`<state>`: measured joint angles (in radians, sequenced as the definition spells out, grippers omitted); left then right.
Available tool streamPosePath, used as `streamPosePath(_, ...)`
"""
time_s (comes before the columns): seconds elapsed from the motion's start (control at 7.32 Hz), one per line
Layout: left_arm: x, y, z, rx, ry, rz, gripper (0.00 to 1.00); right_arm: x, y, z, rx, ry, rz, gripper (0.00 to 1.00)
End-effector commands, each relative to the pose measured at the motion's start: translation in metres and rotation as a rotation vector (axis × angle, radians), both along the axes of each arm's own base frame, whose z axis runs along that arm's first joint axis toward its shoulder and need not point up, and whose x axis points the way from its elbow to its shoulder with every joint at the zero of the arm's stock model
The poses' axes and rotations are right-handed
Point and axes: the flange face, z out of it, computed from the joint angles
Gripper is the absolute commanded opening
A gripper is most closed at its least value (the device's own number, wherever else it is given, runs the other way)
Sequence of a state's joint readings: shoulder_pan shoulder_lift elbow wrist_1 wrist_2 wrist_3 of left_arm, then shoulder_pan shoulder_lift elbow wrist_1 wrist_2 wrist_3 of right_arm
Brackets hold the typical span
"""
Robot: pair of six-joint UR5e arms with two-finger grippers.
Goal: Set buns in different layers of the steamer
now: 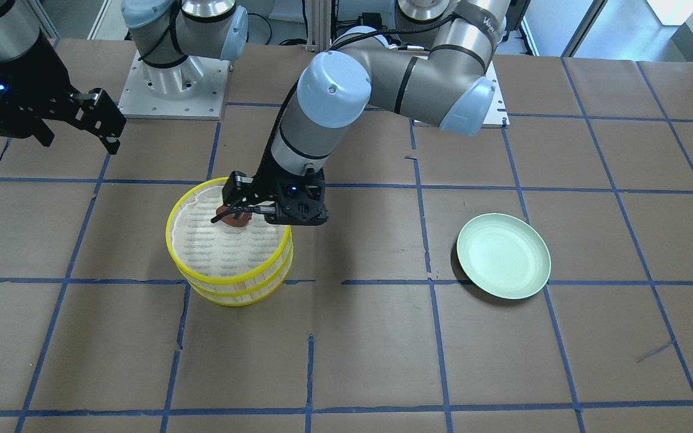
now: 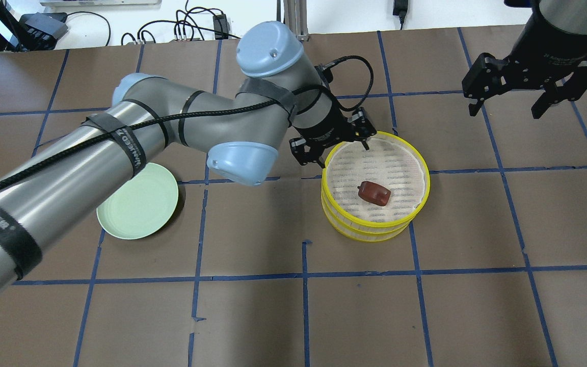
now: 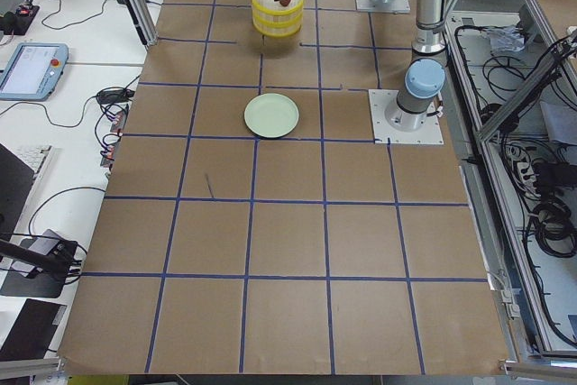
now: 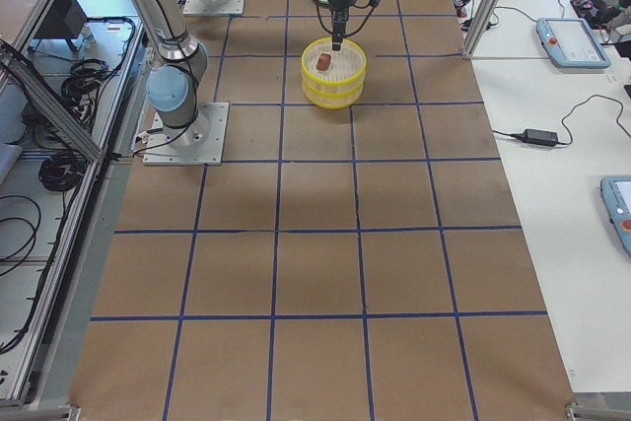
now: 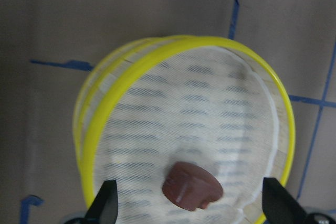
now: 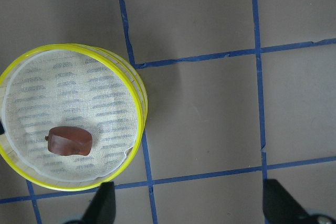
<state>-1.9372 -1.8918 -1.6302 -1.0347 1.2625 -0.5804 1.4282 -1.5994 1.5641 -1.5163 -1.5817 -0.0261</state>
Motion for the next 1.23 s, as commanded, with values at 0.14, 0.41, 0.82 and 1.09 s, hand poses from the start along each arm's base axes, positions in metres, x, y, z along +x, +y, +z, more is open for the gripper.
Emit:
streamPosePath(0.14,0.185,0.008,0.094,0.029,-0.217,-0.11,1.0,0.006,0.0,0.003,-0.007,-0.047,0.002,1.0)
streamPosePath(0.41,0.267,0.058,0.153,0.099,-0.364,-0.185,1.0,0.038,0.004,0.003,-0.007,-0.041,0.066,1.0)
streamPosePath(0.82,0.253,0.081,0.147,0.144,-0.315,-0.105,0.98,0.066,0.005,0.001,-0.006,-0.011,0.096,1.0)
streamPosePath(1.09,0.245,0.07,0.134,0.055,-0.321,-0.102,1.0,0.067,-0.013,0.009,-0.017,-0.011,0.101,1.0)
